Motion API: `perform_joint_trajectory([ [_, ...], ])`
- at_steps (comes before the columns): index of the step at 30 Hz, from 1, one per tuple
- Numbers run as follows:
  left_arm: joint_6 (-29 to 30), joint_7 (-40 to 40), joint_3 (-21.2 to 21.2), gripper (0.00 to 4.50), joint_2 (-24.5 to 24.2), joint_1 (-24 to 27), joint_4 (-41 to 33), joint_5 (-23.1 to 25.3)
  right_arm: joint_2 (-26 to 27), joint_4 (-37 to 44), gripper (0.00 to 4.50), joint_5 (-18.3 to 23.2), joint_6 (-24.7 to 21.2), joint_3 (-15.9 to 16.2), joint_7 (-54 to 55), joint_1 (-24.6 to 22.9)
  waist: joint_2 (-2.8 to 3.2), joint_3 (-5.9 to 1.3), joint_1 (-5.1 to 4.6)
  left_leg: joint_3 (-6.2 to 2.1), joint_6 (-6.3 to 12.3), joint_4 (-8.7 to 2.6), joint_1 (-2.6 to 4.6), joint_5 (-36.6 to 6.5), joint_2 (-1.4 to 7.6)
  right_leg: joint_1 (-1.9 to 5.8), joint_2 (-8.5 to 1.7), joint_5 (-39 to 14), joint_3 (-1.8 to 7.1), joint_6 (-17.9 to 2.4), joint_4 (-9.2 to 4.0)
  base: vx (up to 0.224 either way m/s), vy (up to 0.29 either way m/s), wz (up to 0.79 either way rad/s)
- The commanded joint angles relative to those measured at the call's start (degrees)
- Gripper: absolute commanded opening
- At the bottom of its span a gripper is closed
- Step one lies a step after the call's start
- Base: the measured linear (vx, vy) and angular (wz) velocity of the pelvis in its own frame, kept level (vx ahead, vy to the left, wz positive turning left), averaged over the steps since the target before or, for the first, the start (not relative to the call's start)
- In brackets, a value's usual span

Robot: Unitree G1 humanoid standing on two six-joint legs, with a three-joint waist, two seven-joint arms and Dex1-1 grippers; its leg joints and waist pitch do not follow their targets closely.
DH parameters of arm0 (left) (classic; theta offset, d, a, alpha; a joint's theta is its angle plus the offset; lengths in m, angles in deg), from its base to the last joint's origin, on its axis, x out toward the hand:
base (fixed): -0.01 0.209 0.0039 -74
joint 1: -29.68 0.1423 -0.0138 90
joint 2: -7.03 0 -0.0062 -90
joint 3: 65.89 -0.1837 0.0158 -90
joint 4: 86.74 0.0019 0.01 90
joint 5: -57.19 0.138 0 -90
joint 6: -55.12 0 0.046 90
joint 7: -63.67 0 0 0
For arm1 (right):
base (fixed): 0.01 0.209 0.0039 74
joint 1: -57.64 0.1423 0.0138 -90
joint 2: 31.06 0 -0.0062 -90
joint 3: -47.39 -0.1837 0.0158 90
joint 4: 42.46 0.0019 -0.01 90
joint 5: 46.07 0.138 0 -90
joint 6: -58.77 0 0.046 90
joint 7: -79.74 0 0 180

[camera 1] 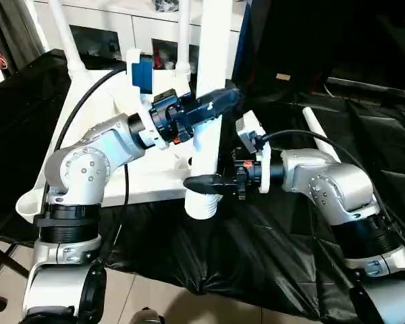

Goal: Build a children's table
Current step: Pick table leg

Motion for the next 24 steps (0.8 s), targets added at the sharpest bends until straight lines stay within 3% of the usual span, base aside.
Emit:
perform_joint_trajectory([
  [1,0.5,-1.1,-0.7,1.82,0.1,-0.5,-1.5,-1.3,-0.5,-0.8,2.91,-0.6,0.6,0.2,0.5,0.2,-0.13,-4.57,0.01,-0.17,-1.41,-3.64,0.73,-7.8,1.21,3.28,-4.42,-10.8,2.79,-8.2,-3.96,0.0,0.0,0.0],
  [9,-1.0,1.1,-0.3,1.82,0.4,-0.9,-0.4,0.2,-0.5,-1.3,2.15,-0.8,0.5,0.2,0.6,-0.1,-0.08,-4.6,0.04,-0.2,-1.41,-3.63,0.71,-7.7,1.21,3.31,-4.4,-10.6,2.78,-8.2,-3.95,0.0,0.0,0.0],
  [10,-1.0,1.9,0.0,2.38,0.7,-1.1,-0.1,0.3,-0.5,-1.4,1.98,-0.9,0.6,0.2,0.6,-0.1,0.01,-4.59,0.05,-0.19,-1.56,-3.63,0.76,-7.9,1.23,3.26,-4.41,-10.5,2.77,-8.4,-3.94,0.0,0.0,0.0],
  [14,-1.2,3.7,1.4,2.55,1.2,-1.5,0.9,0.0,0.0,-2.0,1.9,-1.5,0.7,-0.1,1.8,0.0,0.29,-4.61,0.15,-0.26,-2.0,-3.61,0.73,-8.2,1.19,3.29,-4.43,-10.6,2.76,-8.5,-3.96,0.0,0.0,0.0],
  [18,-4.3,4.2,2.5,2.93,1.8,-1.0,0.3,0.5,0.8,-2.1,1.88,-1.6,1.4,-0.3,3.0,-0.3,0.18,-4.63,0.06,-0.31,-1.92,-3.62,0.71,-8.3,1.15,3.39,-4.43,-10.5,2.73,-8.3,-4.02,0.0,0.0,0.0],
  [20,-6.6,5.6,3.9,2.95,2.6,-1.2,-0.6,0.5,1.7,-1.9,1.88,-0.9,1.9,-1.5,4.2,-0.5,-0.3,-4.64,0.01,-0.24,-1.76,-3.61,0.7,-8.3,1.21,3.38,-4.51,-10.4,2.73,-8.6,-4.02,0.0,0.0,0.0],
  [21,-7.1,6.4,4.8,2.95,3.0,-1.4,-1.1,-0.1,2.2,-1.9,1.88,-0.4,2.1,-2.3,4.8,-0.6,-0.15,-4.64,0.03,-0.27,-1.79,-3.61,0.7,-8.2,1.27,3.36,-4.55,-10.3,2.73,-8.7,-3.89,0.0,0.0,0.0],
  [22,-8.6,7.2,5.5,2.95,3.4,-1.8,-1.2,0.3,2.6,-2.2,1.88,-0.3,2.4,-3.1,5.8,-0.7,-0.52,-4.61,-0.03,-0.2,-1.67,-3.61,0.72,-8.3,1.28,3.35,-4.52,-10.4,2.71,-8.7,-3.97,0.0,0.0,0.0],
  [24,-12.9,10.4,8.1,2.95,4.1,-2.8,-1.0,1.4,4.4,-3.1,1.88,-0.4,4.1,-5.5,9.3,-0.9,-0.33,-4.57,0.07,-0.25,-1.82,-3.67,0.8,-8.3,1.32,3.2,-4.58,-11.2,2.76,-8.2,-4.02,0.0,0.0,0.0],
])
